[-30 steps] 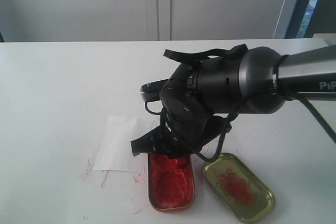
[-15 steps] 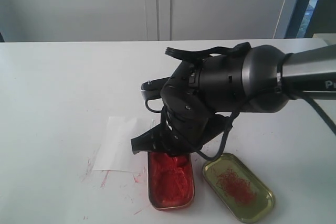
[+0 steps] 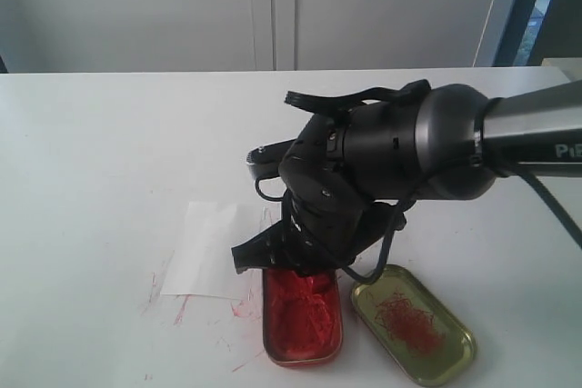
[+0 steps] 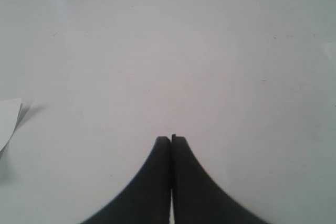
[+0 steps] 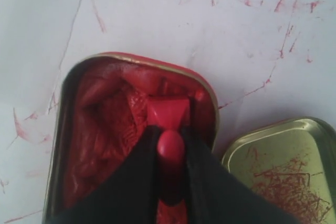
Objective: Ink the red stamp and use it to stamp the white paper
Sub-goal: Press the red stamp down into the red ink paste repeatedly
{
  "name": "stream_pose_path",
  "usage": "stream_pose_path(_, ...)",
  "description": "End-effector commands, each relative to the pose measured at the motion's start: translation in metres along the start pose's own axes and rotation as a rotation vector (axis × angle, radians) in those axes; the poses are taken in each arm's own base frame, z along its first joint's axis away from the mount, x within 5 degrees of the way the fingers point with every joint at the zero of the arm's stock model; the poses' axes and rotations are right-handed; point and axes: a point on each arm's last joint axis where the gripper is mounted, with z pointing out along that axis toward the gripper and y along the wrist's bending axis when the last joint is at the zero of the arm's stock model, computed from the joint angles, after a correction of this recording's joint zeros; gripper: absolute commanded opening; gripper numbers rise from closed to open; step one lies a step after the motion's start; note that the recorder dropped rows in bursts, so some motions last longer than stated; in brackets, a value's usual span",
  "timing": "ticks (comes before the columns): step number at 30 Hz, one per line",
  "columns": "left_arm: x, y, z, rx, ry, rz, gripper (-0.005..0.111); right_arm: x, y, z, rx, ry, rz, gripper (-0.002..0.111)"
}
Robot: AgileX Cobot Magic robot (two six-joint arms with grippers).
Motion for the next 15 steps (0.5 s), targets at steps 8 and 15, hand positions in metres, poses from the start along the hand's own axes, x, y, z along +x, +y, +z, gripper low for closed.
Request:
stream_pose_path(8,-0.001,0.0,0.0,0.002,0.002,-0.01,0.0,-0.002,0.002,-0.005,-0.036,-0.021,0.027,0.0)
stream_pose_path(15,-0.001,0.0,0.0,0.002,0.002,-0.01,0.0,0.003,0.001,0.005,-0.02,-0.007,0.006,0.0)
